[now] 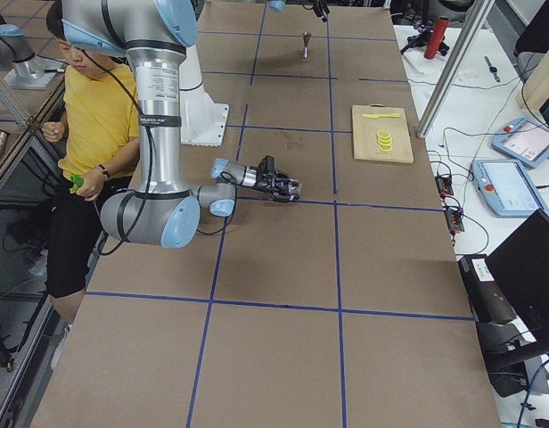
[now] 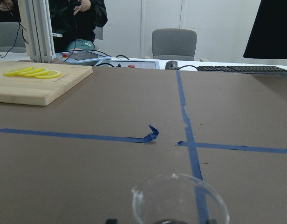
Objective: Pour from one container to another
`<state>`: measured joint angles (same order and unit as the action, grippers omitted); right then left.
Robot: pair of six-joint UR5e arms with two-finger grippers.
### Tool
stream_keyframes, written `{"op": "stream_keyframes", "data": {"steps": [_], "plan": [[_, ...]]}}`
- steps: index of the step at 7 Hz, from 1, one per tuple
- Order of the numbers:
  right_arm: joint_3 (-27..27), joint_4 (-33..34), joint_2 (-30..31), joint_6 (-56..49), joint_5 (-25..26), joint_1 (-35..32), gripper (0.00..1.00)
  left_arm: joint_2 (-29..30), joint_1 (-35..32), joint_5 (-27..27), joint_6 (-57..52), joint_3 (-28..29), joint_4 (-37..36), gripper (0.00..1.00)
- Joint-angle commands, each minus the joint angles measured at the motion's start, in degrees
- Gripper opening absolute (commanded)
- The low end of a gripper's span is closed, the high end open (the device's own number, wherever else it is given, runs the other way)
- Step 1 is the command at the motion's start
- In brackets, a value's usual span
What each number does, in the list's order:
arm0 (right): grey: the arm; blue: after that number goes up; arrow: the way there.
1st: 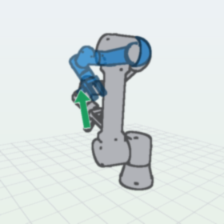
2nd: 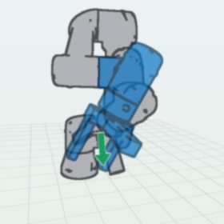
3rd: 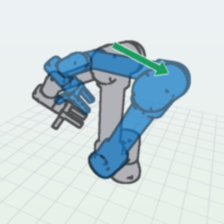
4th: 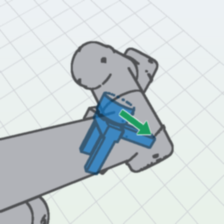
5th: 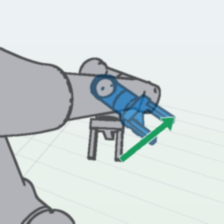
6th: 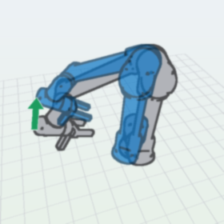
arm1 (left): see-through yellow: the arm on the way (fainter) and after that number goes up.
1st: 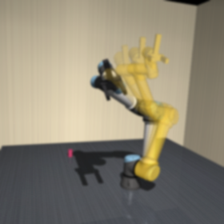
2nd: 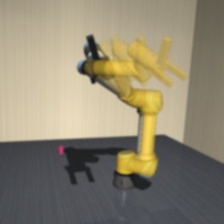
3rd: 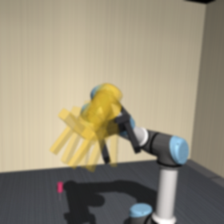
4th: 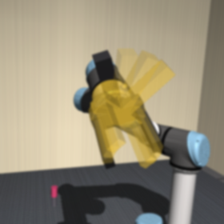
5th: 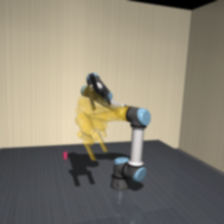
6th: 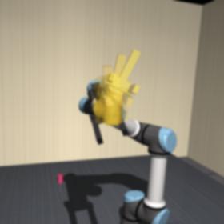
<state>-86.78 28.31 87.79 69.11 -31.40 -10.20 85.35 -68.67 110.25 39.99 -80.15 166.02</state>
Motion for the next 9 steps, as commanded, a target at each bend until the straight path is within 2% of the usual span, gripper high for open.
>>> {"op": "stream_keyframes", "data": {"steps": [1, 4, 6, 8, 9], "plan": [[-0.41, 0.0, 0.01, -0.03, -0.07, 0.0, 1.0, -0.01, -0.06, -0.03, 0.09, -0.09, 0.09, 1.0], [-1.72, -0.09, 0.88, -0.03, 1.94, 1.48, 1.0, -0.01, -0.06, -0.12, 0.09, -0.44, 0.09, 1.0], [-7.23, -0.09, 6.04, -0.03, 2.66, 3.33, 1.0, -0.01, -0.06, -0.12, 0.09, -0.53, 0.09, 1.0], [-9.71, -0.09, 7.56, -0.03, 4.32, 5.18, 1.0, -0.27, -0.06, -0.12, 0.09, -0.88, 0.09, 1.0], [-11.99, -0.18, 10.44, -0.03, 4.76, 6.14, 1.0, -0.27, -0.06, -0.12, 0.09, -0.88, 0.0, 1.0]]}}
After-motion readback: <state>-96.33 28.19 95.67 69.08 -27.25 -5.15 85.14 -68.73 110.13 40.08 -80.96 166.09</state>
